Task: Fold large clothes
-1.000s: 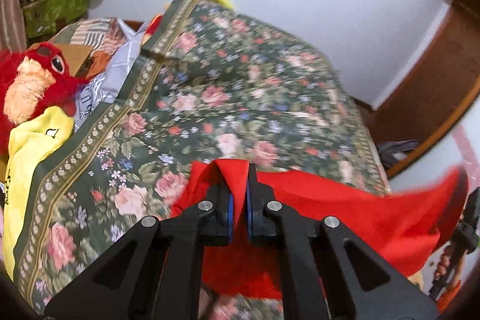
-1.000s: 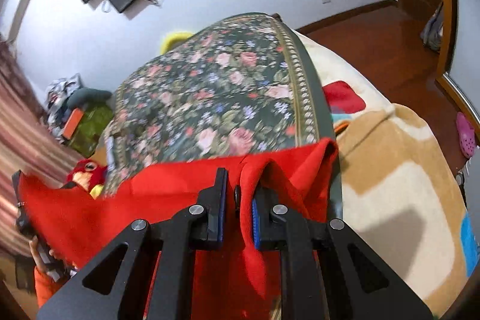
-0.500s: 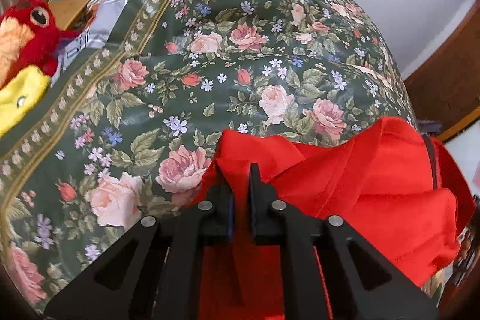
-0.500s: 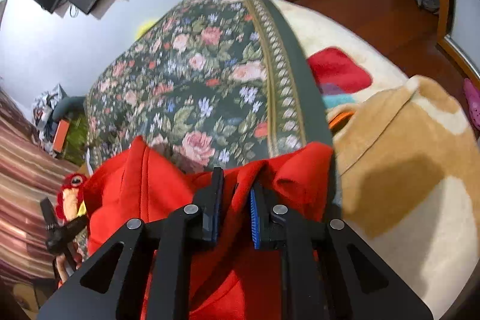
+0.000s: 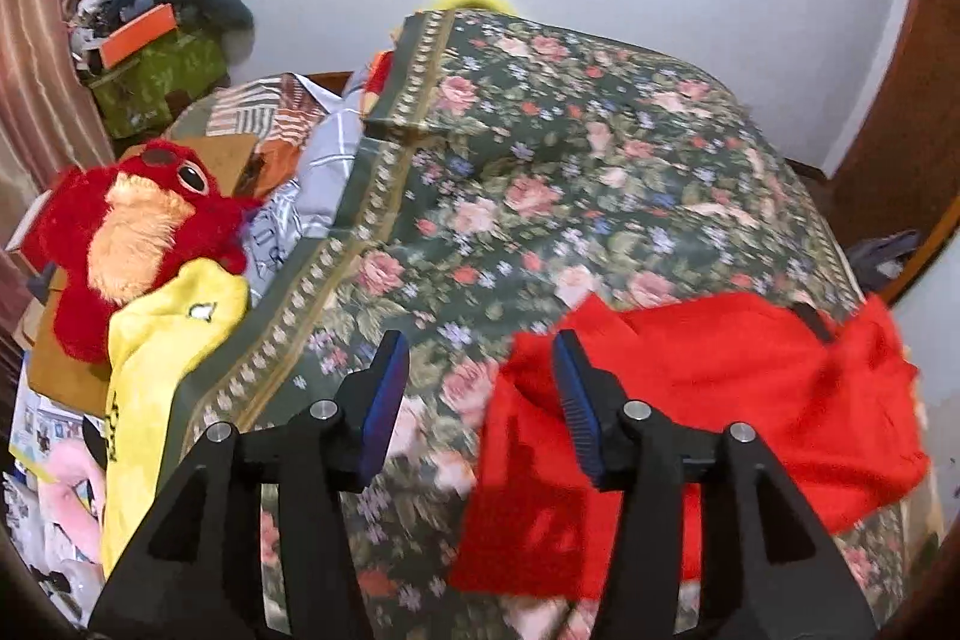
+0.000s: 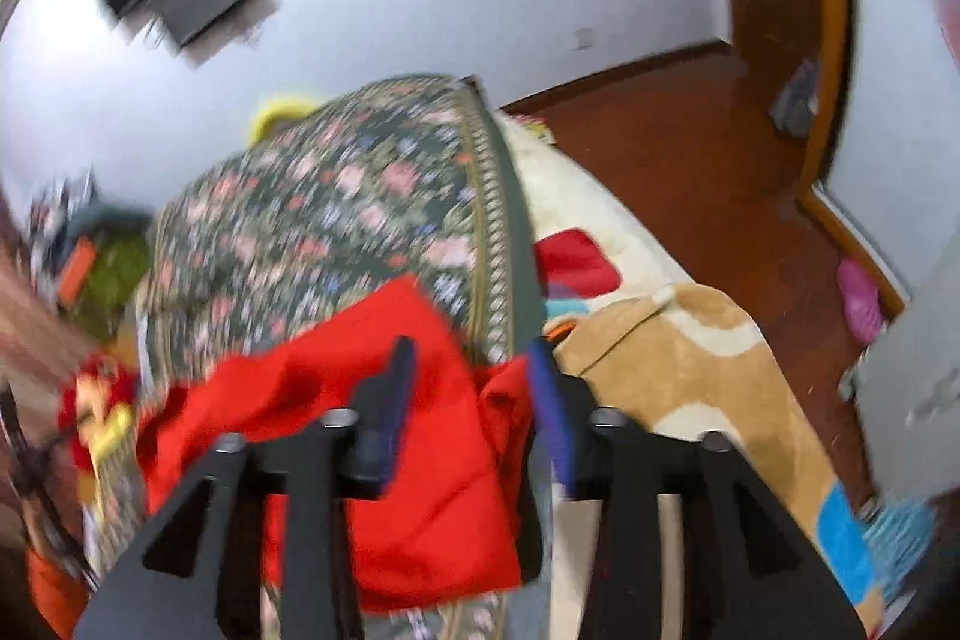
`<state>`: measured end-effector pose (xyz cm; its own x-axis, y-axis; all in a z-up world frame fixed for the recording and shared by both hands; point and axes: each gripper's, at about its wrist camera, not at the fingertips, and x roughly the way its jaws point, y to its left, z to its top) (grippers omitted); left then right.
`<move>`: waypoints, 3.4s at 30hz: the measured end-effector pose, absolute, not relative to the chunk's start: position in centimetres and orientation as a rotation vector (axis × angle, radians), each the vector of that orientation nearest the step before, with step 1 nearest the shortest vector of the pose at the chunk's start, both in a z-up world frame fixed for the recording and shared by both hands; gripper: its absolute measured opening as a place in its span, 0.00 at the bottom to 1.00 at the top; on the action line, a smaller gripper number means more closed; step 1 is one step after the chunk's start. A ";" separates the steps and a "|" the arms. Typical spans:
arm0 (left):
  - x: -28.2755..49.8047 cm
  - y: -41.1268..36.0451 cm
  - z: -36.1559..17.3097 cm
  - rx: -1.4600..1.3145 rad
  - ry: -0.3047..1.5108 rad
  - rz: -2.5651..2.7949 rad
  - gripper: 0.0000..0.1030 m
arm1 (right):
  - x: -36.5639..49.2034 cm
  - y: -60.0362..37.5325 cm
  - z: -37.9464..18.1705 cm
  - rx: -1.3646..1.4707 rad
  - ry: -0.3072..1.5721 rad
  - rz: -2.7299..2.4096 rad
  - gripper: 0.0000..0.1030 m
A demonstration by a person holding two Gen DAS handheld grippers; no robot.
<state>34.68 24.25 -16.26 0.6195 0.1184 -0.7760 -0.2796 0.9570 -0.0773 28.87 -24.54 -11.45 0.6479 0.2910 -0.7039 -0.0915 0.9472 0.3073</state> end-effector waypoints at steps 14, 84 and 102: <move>34.4 14.5 -23.5 -0.079 1.078 0.004 0.53 | 28.9 -13.1 -17.9 0.030 1.014 0.463 0.46; 27.6 20.5 -31.2 -1.072 1.038 -0.169 0.98 | 24.4 -15.8 -17.3 0.163 0.997 0.397 0.85; 35.0 22.5 -33.6 -1.189 0.865 -0.085 0.48 | 26.5 -13.2 -19.1 0.097 1.080 0.397 0.85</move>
